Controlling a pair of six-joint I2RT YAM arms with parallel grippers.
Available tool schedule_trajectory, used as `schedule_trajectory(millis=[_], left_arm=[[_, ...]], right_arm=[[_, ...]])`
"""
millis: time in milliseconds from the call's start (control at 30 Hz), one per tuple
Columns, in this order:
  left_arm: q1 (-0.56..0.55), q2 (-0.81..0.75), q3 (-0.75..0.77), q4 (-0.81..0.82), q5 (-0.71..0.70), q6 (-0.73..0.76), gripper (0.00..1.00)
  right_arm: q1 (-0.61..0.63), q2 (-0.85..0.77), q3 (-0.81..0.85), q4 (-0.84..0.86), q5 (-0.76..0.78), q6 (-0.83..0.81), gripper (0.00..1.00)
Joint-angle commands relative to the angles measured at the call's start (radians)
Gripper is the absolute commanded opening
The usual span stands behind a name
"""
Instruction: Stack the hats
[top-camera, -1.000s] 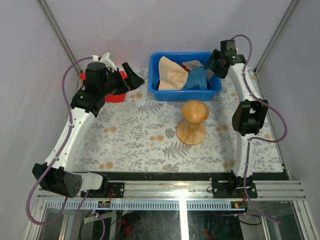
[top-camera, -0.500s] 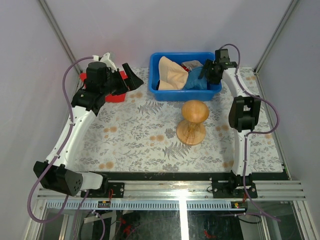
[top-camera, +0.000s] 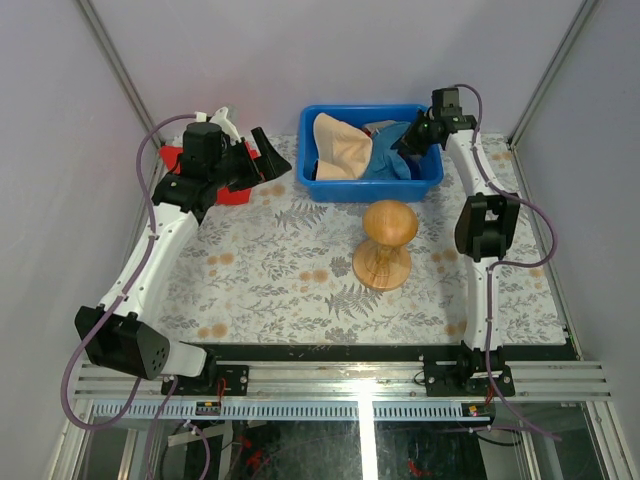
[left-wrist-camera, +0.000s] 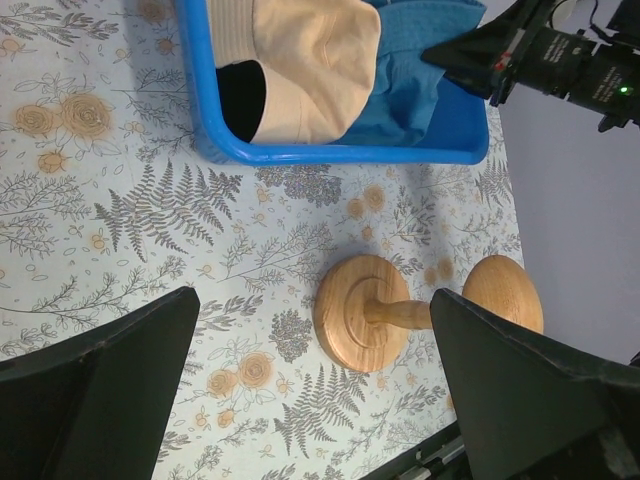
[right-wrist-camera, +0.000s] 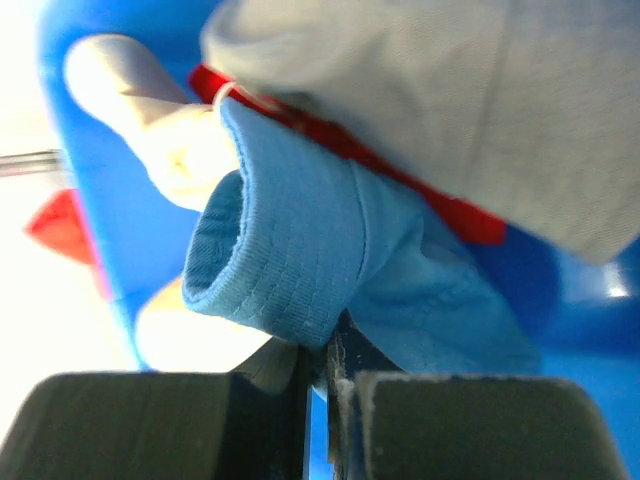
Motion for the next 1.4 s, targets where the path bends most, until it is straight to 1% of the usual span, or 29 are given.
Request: schedule_trajectory(millis=[0,67,133,233,300,333,400,433,467,533,600,633,667,733,867,967,1067,1200,1367], left_arm=[[0.007,-0.004,0.026,0.043,0.023,-0.008,1.00],[0.006,-0.013,0.015,0.041,0.024,-0.006,1.00],[0.009,-0.023,0.008,0.033,0.018,0.000,1.00],[0.009,-0.036,0.006,0.014,0.006,0.012,1.00],[0.010,-0.044,0.006,0.005,-0.001,0.018,1.00],[0.010,-0.048,0.006,0.001,-0.003,0.020,1.00],[0.010,-0.052,0.002,0.000,-0.005,0.019,1.00],[0.010,-0.054,0.000,0.000,-0.002,0.018,1.00],[0.010,-0.055,-0.001,0.000,0.001,0.017,1.00],[0.010,-0.053,0.000,-0.001,0.004,0.016,1.00],[0.010,-0.052,0.002,-0.004,0.007,0.016,1.00],[0.010,-0.050,0.005,-0.007,0.009,0.015,1.00],[0.010,-0.049,0.006,-0.008,0.011,0.015,1.00],[0.010,-0.046,0.010,-0.010,0.014,0.015,1.00],[0.010,-0.041,0.005,-0.010,0.030,0.007,1.00],[0.011,-0.044,-0.012,-0.004,0.036,0.001,1.00],[0.011,-0.054,-0.034,0.011,0.045,-0.009,1.00],[0.010,-0.064,-0.055,0.019,0.054,-0.017,1.00],[0.011,-0.075,-0.071,0.028,0.055,-0.023,1.00]], right_arm=[[-0.031,-0.110,-0.006,0.147,-0.247,0.354,0.00],[-0.045,-0.116,-0.039,0.221,-0.304,0.487,0.00],[-0.056,-0.113,-0.054,0.267,-0.341,0.596,0.00],[-0.060,-0.128,-0.117,0.387,-0.397,0.750,0.00],[-0.060,-0.140,-0.147,0.456,-0.401,0.818,0.00],[-0.061,-0.135,-0.137,0.457,-0.390,0.825,0.01],[-0.065,-0.095,-0.065,0.436,-0.369,0.799,0.09],[-0.069,-0.064,-0.013,0.426,-0.352,0.783,0.15],[-0.071,-0.036,0.032,0.449,-0.339,0.774,0.23],[-0.079,0.029,0.109,0.562,-0.324,0.808,0.32],[-0.089,0.096,0.191,0.687,-0.324,0.859,0.35],[-0.093,0.124,0.238,0.693,-0.321,0.864,0.39],[-0.100,0.144,0.275,0.676,-0.321,0.851,0.45],[-0.110,0.124,0.259,0.621,-0.328,0.774,0.63],[-0.117,-0.064,0.039,0.470,-0.310,0.504,0.71],[-0.117,-0.177,-0.032,0.283,-0.182,0.258,0.73],[-0.119,-0.254,-0.092,0.140,-0.055,0.090,0.73],[-0.117,-0.308,-0.146,0.013,0.082,-0.051,0.72],[-0.107,-0.341,-0.196,-0.080,0.159,-0.139,0.68]])
